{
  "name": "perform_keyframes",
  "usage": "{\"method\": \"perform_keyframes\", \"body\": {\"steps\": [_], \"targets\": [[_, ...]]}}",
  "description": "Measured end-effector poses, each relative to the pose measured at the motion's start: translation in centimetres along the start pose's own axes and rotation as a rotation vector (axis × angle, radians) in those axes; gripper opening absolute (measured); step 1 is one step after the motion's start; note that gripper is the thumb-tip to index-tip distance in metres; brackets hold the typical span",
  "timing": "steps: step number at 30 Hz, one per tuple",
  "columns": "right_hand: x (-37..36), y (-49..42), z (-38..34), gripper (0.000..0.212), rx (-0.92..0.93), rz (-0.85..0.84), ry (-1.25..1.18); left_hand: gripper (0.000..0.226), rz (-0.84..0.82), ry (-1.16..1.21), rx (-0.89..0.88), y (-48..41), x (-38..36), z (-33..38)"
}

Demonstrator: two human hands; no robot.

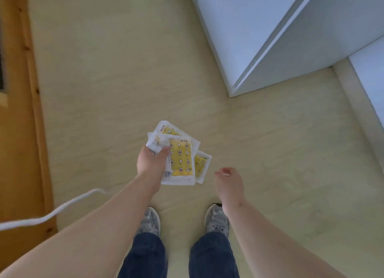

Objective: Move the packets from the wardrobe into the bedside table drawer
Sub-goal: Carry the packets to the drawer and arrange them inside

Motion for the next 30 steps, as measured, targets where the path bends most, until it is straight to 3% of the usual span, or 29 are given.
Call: {"method": "perform_keyframes", "body": {"steps": [2, 7, 10, 13, 15, 19, 21, 25, 30], "targets": [[-3.0, -4.3, 1.1, 0.026, -0.012, -0.009, 0.062, 0.010, 0.027, 0.037, 0.006, -4.7, -0.7, -2.5], [-10.3, -13.5, 4.9, 0.076, -0.168, -0.073, 0.209, 0.024, 0.042, 0.030, -0.032, -14.2, -1.6, -8.3], [-12.9, -17.4, 6.0, 0.101, -0.246, -0.021, 0.252, 0.027, 0.026, 0.008, -0.015, -17.9, -1.8, -11.5], [-13.7, -19.2, 5.9, 0.109, -0.246, 0.075, 0.365, 0.027, 0.020, -0.001, 0.005, -19.9, -1.7, -13.6], [-14.5, -19.5, 5.5, 0.098, -0.197, 0.068, 0.206, 0.026, 0.008, 0.001, 0.011, -20.1, -1.9, -14.0], [-12.4, -17.5, 3.2, 0.042, -0.095, 0.084, 0.003, 0.025, -0.004, 0.022, 0.033, -18.0, -2.0, -12.2], [-9.4, -15.1, 1.3, 0.024, -0.064, 0.133, -0.061, 0.025, -0.013, 0.011, 0.032, -15.7, -2.0, -9.9], [-4.0, -7.9, -5.8, 0.005, 0.102, 0.131, -0.051, 0.024, -0.040, -0.018, 0.039, -9.6, -1.6, -3.3], [0.7, 2.3, -14.5, 0.009, 0.144, -0.054, -0.196, 0.021, -0.021, 0.014, -0.004, -1.6, 0.0, 7.1]]}}
Point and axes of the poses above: each hand's wrist, its own y-axis away from the middle knuckle, its own x-axis out of the back of the hand, z = x × y, the point moved 10 cm from there along -y, towards the middle knuckle, and after that the axes turned 12 degrees about y, right-handed, at the moved point
